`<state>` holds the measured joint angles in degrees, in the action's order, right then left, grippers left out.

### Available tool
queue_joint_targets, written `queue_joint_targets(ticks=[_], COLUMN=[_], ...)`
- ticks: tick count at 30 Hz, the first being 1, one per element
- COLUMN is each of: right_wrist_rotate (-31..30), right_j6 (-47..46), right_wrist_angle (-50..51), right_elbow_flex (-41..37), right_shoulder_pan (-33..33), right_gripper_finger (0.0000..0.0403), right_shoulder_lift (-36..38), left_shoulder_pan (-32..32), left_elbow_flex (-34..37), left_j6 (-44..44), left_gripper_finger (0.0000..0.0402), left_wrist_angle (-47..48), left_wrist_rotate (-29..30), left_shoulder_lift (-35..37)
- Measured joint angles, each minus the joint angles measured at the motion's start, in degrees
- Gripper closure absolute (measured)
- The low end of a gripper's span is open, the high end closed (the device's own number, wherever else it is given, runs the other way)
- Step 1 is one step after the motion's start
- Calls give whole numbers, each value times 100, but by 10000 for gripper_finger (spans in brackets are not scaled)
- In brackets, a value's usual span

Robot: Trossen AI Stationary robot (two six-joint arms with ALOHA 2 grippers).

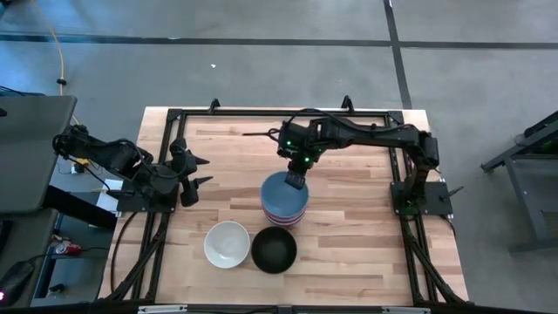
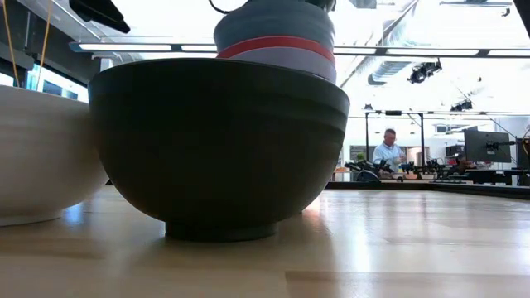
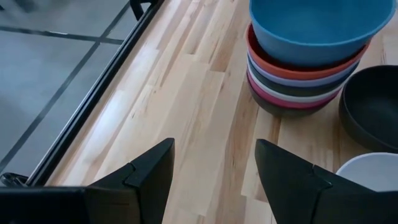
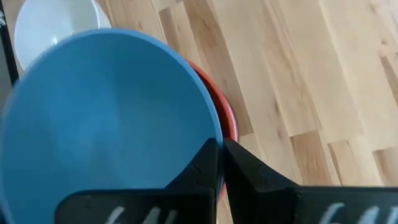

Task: Nest bowls inside each other
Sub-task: Stack the blue bowl on top of the orange bowl

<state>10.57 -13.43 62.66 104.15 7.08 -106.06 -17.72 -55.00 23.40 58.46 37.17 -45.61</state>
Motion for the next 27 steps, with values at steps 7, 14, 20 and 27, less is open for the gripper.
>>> queue_joint_targets(ticks=[7,14,20,27], right_wrist_rotate=[-46,4,7,199], right_j6=[28,2,45,42], right_wrist_angle=[-190,-505,-553,-556], right_elbow_flex=[-331,-679,-560,-559], right_shoulder_pan=[-9,-8,4,6], right_gripper_finger=[403,403,403,378], right_shoulder_lift=[-72,-70,-44,-42], left_shoulder_pan=[-1,-1,-2,-2], left_elbow_flex=[2,286,330,332], left_j6=[4,50,89,92], left_gripper_finger=[190,190,190,190], left_wrist_angle=[1,1,-7,-20], left_wrist_rotate=[-48,-96,-95,-97], left_shoulder_lift=[1,36,33,150])
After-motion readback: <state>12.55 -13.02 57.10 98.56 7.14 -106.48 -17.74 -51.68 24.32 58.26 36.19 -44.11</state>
